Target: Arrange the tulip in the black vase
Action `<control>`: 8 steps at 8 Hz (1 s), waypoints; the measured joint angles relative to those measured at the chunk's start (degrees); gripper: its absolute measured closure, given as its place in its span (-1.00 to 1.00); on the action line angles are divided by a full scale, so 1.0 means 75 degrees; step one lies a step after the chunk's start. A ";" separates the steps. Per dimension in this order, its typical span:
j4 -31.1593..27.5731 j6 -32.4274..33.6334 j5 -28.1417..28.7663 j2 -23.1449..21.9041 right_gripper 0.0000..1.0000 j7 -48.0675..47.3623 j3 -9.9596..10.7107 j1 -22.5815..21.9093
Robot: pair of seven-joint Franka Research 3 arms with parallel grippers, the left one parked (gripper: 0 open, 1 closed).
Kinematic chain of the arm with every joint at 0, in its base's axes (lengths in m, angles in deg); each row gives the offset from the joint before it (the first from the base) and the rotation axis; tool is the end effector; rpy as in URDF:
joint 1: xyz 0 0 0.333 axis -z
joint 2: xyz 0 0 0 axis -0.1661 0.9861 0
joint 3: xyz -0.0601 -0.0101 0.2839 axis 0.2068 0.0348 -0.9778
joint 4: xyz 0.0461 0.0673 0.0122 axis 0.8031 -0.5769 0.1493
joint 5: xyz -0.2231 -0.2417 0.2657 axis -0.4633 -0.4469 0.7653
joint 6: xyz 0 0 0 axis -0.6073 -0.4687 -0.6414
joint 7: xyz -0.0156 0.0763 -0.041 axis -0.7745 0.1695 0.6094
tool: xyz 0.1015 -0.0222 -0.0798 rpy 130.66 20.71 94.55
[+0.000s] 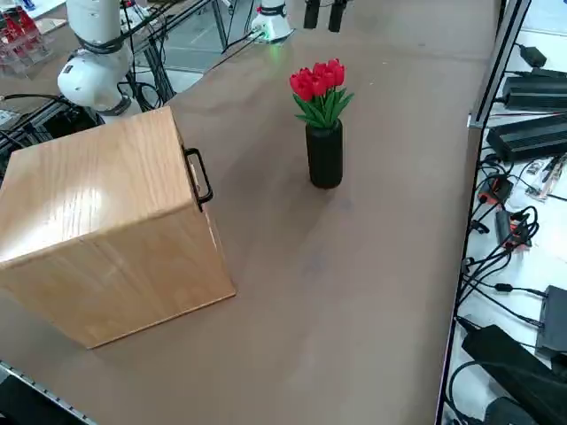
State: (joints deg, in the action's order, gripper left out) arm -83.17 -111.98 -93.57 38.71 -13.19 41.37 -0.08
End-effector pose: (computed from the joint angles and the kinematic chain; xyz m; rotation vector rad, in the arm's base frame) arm 0.6578 0.0884 0.5825 2.7517 -0.3653 -0.0512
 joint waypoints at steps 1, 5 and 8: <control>-0.0002 -0.0046 0.0323 -0.0031 -1.00 0.0399 -0.0001 0.0386; -0.0722 -0.0360 0.1226 -0.0475 -1.00 0.1902 -0.0006 0.1417; -0.3577 -0.1872 0.1791 -0.2249 -1.00 0.2252 0.0101 0.1637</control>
State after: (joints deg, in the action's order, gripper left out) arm -109.99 -126.02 -80.14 21.85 3.70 42.13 12.20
